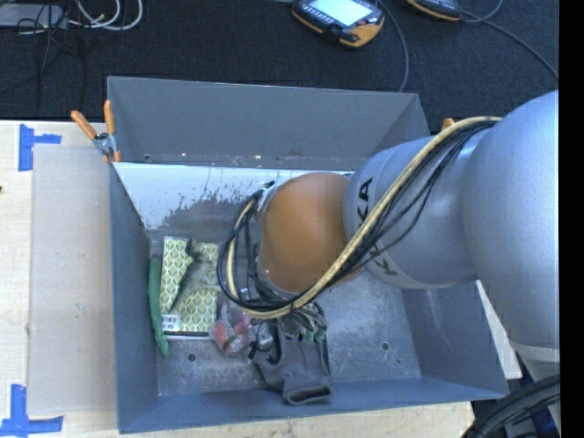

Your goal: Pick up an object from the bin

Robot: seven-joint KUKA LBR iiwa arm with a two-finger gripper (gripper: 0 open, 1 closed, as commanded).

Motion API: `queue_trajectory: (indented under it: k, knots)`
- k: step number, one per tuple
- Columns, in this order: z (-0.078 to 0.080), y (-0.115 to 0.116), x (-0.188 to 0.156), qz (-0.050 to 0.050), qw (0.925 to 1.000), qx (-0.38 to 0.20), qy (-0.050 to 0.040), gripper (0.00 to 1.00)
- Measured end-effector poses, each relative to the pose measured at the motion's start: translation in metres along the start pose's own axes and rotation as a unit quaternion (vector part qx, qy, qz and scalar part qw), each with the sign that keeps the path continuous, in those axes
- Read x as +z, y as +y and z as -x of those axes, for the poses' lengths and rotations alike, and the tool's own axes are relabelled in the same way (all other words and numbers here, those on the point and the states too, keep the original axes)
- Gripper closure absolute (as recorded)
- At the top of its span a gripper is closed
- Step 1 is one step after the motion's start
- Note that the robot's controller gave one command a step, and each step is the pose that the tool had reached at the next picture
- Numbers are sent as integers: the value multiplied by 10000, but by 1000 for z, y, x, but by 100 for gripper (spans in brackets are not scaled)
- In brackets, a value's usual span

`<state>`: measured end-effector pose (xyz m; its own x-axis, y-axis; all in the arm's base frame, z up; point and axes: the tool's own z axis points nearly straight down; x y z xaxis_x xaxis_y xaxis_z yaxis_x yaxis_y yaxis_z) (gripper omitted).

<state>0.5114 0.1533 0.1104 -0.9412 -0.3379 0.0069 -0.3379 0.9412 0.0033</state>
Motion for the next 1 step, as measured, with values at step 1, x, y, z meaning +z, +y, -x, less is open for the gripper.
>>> queue_trajectory:
  k: [1]
  knots:
    - [-2, 0, -10, 2, 10000, 2, 39, 100]
